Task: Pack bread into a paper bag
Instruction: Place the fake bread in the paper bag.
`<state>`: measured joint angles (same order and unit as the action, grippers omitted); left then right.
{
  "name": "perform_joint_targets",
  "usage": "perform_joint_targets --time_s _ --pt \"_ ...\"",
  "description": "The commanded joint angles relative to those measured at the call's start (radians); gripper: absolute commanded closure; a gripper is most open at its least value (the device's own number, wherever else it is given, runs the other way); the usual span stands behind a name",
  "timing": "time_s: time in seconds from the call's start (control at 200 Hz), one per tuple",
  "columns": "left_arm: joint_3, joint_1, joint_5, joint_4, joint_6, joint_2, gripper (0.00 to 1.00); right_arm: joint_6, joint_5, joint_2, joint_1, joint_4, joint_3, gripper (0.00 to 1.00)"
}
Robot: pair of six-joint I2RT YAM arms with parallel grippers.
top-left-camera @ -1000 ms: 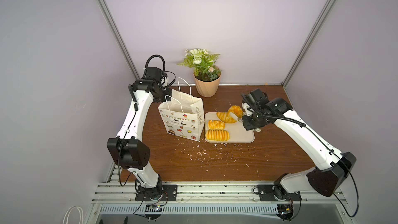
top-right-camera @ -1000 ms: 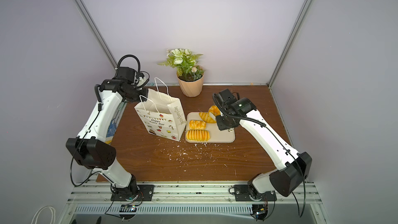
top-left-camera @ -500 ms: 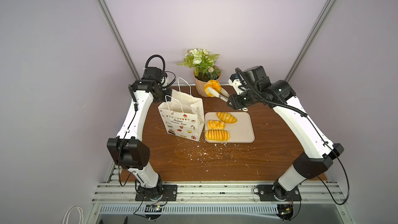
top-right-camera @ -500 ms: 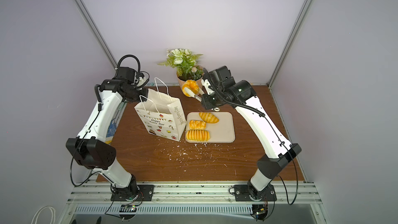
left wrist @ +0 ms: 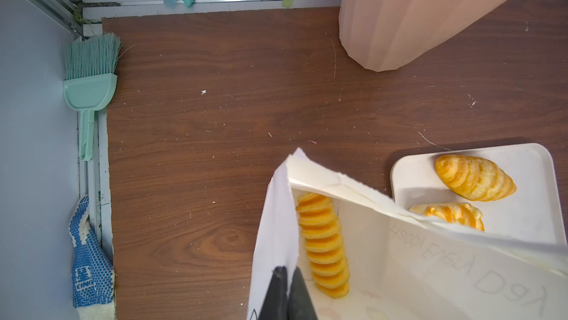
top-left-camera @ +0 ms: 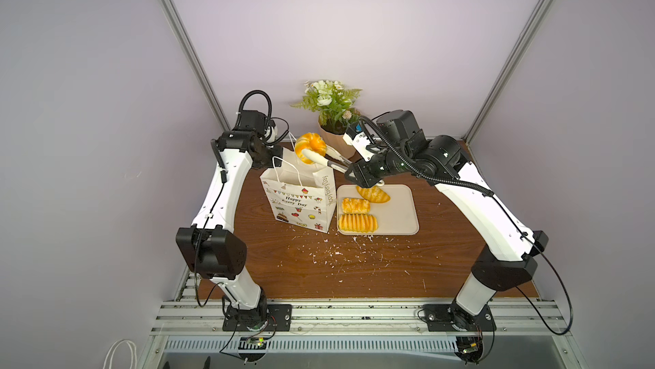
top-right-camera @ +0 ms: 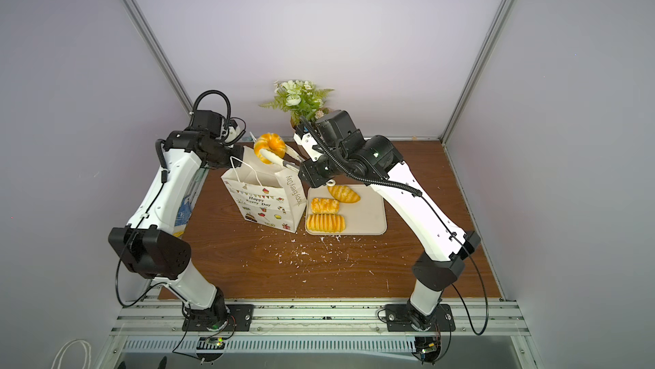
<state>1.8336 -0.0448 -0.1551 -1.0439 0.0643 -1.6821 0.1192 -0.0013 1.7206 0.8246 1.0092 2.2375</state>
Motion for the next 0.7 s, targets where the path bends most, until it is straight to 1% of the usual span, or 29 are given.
perform_joint_targets --time_s 0.0,0.13,0.33,0.505,0.696 --pt "0.020 0.009 0.010 -0.015 0.002 0.010 0.93 -0.025 0.008 -0.058 0.003 -0.016 -0.010 0.73" --pt "0.028 0.009 0.001 -0.015 0.002 0.001 0.93 -0.011 -0.001 -0.086 0.005 0.006 -0.051 0.73" --pt "0.021 0.009 0.023 -0.017 0.007 -0.003 0.93 0.007 0.003 -0.148 0.033 0.013 -0.147 0.74" --pt "0.017 0.010 0.029 -0.016 0.007 0.000 0.93 0.016 0.027 -0.179 0.042 0.038 -0.177 0.74" --pt "0.016 0.010 0.018 -0.017 0.005 0.005 0.93 0.013 0.005 -0.167 0.054 0.001 -0.190 0.74"
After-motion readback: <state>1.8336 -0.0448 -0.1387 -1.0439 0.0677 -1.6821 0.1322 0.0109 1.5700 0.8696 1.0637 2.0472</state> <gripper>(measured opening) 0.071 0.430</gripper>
